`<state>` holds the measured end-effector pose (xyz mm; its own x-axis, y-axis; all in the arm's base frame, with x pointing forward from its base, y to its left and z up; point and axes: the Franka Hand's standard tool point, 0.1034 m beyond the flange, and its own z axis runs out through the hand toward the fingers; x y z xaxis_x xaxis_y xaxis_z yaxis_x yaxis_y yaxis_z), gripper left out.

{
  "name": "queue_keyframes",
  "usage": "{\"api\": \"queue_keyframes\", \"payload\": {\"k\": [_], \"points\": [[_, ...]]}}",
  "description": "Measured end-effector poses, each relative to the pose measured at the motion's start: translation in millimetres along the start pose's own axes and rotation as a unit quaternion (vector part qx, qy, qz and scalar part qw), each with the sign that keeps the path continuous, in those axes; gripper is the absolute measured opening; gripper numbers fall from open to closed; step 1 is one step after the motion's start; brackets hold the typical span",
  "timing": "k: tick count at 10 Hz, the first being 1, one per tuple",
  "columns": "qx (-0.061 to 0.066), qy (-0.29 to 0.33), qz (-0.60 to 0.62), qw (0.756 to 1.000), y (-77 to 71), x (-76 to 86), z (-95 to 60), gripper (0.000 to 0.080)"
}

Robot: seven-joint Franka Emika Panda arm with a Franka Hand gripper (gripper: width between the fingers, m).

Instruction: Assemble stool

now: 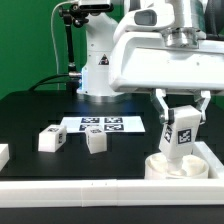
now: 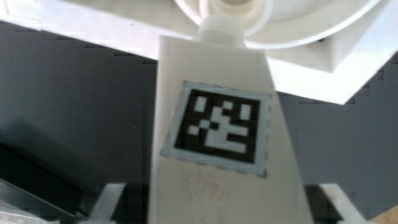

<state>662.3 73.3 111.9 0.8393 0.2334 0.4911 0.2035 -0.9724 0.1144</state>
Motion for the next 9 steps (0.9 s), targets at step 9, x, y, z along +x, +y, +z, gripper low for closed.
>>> {"api": "queue_keyframes", "payload": {"k": [9], "points": [[0.003, -0.009, -0.017, 1.0, -9.9, -12.0, 5.8, 0.0328]]}}
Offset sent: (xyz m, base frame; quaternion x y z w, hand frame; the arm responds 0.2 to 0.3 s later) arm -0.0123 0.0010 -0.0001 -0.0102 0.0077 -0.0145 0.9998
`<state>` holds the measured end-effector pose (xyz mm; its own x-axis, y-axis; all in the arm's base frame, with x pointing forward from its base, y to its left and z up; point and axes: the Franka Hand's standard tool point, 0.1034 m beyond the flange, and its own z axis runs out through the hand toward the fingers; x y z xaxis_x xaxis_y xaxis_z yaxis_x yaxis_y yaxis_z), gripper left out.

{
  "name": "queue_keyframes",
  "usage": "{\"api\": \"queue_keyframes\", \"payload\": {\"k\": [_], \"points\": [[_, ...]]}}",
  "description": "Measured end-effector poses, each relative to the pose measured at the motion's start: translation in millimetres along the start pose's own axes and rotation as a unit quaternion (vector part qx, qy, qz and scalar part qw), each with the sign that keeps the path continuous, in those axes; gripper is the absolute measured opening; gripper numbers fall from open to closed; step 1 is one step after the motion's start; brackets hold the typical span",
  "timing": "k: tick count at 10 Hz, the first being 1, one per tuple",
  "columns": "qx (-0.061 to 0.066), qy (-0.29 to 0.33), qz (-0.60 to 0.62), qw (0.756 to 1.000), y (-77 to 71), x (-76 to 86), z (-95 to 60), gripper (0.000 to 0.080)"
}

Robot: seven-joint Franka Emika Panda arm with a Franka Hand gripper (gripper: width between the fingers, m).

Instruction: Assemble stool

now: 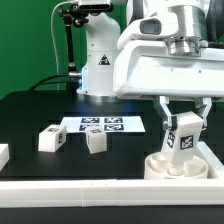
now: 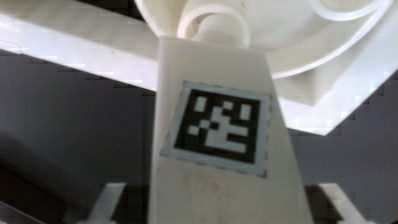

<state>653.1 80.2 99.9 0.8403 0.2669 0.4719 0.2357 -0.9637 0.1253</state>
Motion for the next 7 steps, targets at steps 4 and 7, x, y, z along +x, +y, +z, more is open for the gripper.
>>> {"api": "queue_keyframes", "payload": {"k": [4, 7], "points": [[-0.001, 0.003, -0.002, 1.0, 1.2, 0.9, 0.8, 0.0328], [-0.002, 0.0, -0.002, 1.0, 5.4, 0.4, 1.2, 0.0328]]}}
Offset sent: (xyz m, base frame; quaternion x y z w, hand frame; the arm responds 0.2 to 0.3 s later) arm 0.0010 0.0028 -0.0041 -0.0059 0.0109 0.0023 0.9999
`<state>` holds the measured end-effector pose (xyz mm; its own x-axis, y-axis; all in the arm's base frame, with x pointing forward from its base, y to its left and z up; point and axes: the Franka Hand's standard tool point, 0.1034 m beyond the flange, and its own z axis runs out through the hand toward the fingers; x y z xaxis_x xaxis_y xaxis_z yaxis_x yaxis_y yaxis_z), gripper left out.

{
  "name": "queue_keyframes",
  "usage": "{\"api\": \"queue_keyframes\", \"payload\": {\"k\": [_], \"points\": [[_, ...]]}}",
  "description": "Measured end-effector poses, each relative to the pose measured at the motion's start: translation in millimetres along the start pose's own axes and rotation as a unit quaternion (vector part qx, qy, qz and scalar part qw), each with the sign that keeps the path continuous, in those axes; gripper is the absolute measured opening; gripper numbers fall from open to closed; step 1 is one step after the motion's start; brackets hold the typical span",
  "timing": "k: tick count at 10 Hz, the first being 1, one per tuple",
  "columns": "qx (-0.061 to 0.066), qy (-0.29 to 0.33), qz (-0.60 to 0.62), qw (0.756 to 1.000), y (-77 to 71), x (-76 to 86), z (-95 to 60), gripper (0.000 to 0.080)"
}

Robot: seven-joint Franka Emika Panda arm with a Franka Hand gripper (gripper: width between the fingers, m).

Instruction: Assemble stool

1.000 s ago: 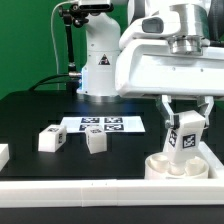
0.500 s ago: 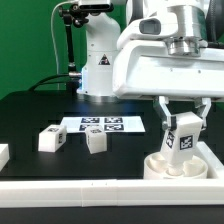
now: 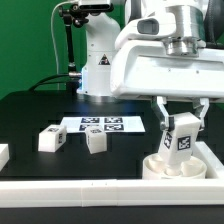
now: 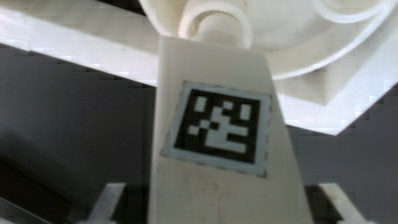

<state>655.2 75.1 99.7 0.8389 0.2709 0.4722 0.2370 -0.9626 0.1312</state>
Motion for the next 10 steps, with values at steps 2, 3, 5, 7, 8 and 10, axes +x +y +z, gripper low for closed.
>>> {"api": "queue_keyframes", "payload": {"k": [2, 3, 5, 7, 8, 10], "points": [[0.0, -0.002, 0.0, 1.0, 0.0, -0.1, 0.2, 0.0328], [0.0, -0.003, 0.0, 1.0, 1.5, -0.3, 0.4, 0.0328], [0.0, -0.005, 0.001, 1.0, 2.8, -1.5, 1.8, 0.0328], [0.0, -0.006, -0.001, 1.0, 0.7, -5.8, 5.9, 0.0328], [0.0, -0.006, -0.001, 1.0, 0.5, -6.0, 6.0, 0.0328], [0.0, -0.006, -0.002, 1.0, -1.5, -9.7, 8.3, 0.0328]]}}
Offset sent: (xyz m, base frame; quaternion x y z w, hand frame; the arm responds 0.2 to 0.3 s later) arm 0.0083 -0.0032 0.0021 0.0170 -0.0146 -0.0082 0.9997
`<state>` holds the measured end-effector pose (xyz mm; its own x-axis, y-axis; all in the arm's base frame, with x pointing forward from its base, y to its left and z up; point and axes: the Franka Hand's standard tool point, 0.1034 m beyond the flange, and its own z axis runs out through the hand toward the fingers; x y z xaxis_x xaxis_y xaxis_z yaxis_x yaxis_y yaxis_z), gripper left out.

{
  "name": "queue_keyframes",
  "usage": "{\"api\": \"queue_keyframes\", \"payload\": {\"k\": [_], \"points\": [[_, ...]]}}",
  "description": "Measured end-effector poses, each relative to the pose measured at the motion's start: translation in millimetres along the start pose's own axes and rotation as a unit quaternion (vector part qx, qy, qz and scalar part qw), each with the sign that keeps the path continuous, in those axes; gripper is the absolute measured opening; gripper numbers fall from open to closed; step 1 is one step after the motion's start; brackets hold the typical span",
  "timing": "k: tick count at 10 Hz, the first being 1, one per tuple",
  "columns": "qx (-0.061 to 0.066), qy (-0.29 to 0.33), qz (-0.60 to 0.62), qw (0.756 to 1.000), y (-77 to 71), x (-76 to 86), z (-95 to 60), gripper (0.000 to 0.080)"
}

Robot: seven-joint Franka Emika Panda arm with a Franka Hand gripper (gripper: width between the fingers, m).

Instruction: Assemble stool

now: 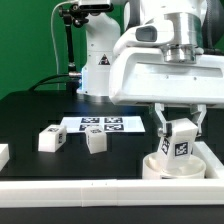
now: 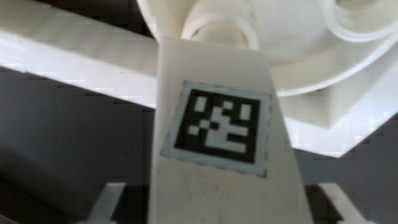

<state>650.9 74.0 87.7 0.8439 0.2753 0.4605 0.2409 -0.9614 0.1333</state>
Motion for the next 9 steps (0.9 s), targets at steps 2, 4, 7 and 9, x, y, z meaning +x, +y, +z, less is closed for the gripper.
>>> {"api": "queue_keyframes", "payload": {"k": [2, 4, 7, 9], "points": [[-0.005, 0.016, 0.0, 1.0, 1.4, -2.2, 0.5, 0.0328], [-0.017, 0.055, 0.001, 0.998, 6.7, -7.7, -0.8, 0.0328], [-0.022, 0.068, 0.001, 0.997, 8.3, -10.4, 0.7, 0.0328], [-0.022, 0.066, 0.001, 0.998, 8.1, -11.4, 1.5, 0.0421]]}}
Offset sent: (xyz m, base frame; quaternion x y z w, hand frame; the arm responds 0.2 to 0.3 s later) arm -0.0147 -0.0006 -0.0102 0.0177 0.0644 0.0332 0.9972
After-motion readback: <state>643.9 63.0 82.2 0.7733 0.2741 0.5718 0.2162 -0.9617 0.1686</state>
